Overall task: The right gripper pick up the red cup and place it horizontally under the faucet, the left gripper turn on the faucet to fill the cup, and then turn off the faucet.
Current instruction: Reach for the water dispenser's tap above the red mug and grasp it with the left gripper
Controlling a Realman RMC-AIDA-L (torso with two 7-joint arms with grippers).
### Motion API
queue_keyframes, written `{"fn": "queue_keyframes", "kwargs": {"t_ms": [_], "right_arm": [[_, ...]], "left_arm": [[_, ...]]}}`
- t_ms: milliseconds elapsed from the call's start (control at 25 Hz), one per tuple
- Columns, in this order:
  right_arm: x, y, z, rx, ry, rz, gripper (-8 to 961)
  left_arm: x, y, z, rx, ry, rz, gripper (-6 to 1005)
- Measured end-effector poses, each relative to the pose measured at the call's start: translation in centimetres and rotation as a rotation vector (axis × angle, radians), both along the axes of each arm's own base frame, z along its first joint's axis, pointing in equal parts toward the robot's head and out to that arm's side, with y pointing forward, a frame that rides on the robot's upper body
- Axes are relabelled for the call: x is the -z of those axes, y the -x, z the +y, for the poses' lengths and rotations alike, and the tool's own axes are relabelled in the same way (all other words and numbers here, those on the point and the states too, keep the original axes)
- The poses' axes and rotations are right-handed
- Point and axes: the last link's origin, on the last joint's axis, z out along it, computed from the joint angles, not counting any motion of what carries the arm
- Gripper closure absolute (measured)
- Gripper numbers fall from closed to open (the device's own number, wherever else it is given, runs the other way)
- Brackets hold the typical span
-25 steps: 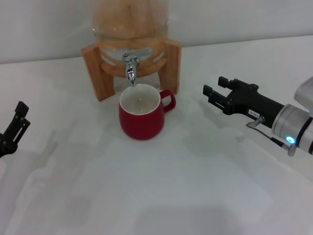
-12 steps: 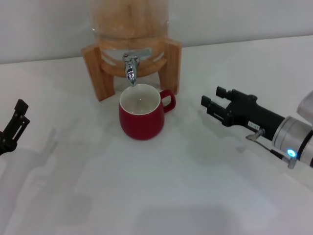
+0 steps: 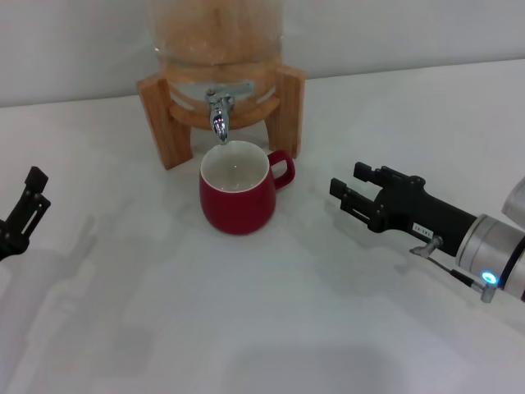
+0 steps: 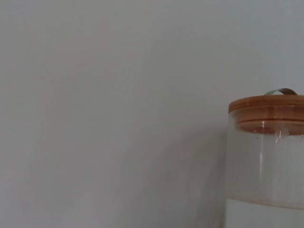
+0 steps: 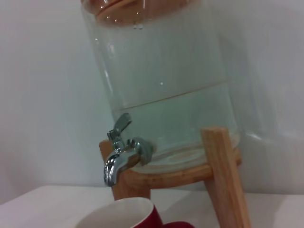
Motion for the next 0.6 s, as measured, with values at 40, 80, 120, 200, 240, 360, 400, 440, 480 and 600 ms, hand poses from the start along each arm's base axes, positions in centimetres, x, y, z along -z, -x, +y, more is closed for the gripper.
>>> {"fn": "queue_keyframes", "kwargs": {"t_ms": [40, 80, 120, 200, 240, 360, 400, 440, 480, 600], "right_arm": [[0.0, 0.0, -0.1, 0.0, -0.001, 0.001, 408], [-0.1, -0.2, -0.2, 0.005, -0.008, 0.003, 408], [-0.3, -0.4, -0.2, 0.01, -0.018, 0.005, 408], [-0.8, -0.8, -0.1, 0.018, -0.045, 0.009, 408], [-1.2, -1.0, 0.0, 0.022, -0.063, 0.011, 408], [-2.6, -1.5, 0.7, 0.038, -0.138, 0.006, 408], [-3.0, -1.6, 1.0, 0.044, -0.16, 0.006, 408], [-3.6, -1.8, 1.3, 0.054, -0.191, 0.004, 408], [-4.2, -2.0, 1.5, 0.064, -0.222, -0.001, 408], [-5.7, -2.6, 2.2, 0.088, -0.31, -0.017, 407]], "left_arm": [[0.0, 0.0, 0.0, 0.0, 0.0, 0.0, 141], [0.0, 0.0, -0.1, -0.001, 0.0, 0.0, 141], [0.0, 0.1, -0.1, -0.002, 0.001, 0.0, 141], [0.0, 0.1, -0.1, -0.003, 0.001, 0.001, 141], [0.0, 0.1, -0.1, -0.004, 0.0, 0.001, 141], [0.0, 0.1, 0.0, -0.008, -0.001, 0.002, 141], [0.0, 0.1, 0.0, -0.009, -0.002, 0.002, 141], [0.0, 0.1, 0.1, -0.01, -0.002, 0.003, 141], [-0.1, 0.1, 0.2, -0.011, -0.003, 0.003, 141], [-0.1, -0.1, 0.6, -0.011, -0.005, 0.003, 141]]}}
